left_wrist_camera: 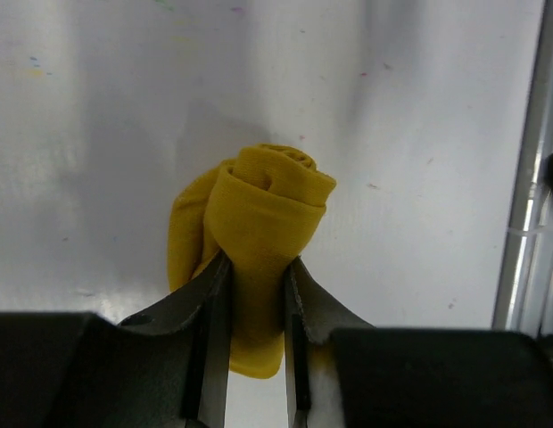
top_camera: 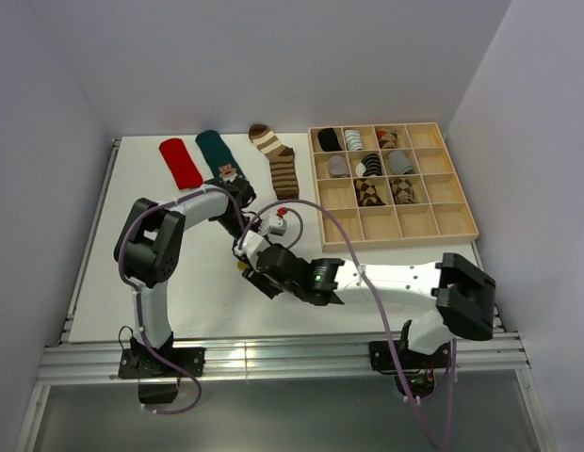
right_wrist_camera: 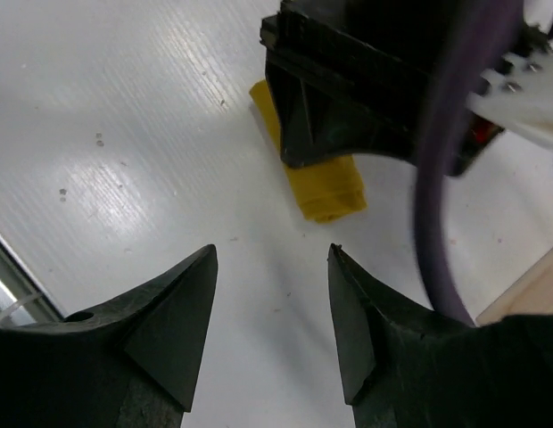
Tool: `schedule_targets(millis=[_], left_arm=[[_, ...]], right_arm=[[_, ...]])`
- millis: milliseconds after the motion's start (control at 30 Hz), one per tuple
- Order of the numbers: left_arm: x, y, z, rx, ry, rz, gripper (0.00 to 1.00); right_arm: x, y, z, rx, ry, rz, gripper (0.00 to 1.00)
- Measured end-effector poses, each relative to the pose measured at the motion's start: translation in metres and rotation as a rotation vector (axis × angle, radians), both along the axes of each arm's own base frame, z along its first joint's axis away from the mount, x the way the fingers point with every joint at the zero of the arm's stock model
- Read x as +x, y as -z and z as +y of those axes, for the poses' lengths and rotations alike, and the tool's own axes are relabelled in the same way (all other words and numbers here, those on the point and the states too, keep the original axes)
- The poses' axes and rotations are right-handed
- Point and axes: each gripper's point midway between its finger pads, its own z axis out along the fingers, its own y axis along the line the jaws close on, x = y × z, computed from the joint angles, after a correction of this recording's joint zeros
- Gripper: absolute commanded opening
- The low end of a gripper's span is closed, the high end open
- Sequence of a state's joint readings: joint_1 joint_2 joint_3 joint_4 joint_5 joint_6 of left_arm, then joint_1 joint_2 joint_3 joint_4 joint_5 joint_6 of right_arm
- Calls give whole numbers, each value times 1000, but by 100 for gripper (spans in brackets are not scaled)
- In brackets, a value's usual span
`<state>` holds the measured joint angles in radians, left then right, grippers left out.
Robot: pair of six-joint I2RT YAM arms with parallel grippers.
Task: Roll the socks
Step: Roll the sock at the center of the board.
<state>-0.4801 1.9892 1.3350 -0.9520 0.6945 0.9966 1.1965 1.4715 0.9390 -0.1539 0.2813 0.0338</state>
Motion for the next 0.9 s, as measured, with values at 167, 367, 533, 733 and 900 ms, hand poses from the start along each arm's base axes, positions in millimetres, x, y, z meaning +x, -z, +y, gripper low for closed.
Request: schedule_targets(millis=[167, 367, 533, 733, 900], left_arm=[[-15, 0, 1, 11, 3, 108, 14], [-45, -1, 10, 61, -6, 282, 14], [-58, -2, 17, 102, -18, 369, 14], [-64, -2, 21, 122, -24, 405, 14], [-71, -2, 26, 152, -31, 443, 14]], right_arm=[[9, 21, 17, -103, -47, -36, 63], [22, 41, 28, -198, -88, -63, 64], [21, 54, 22, -250, -107, -48, 64], [15, 54, 26, -243, -136, -18, 66], [6, 54, 29, -236, -175, 22, 66]])
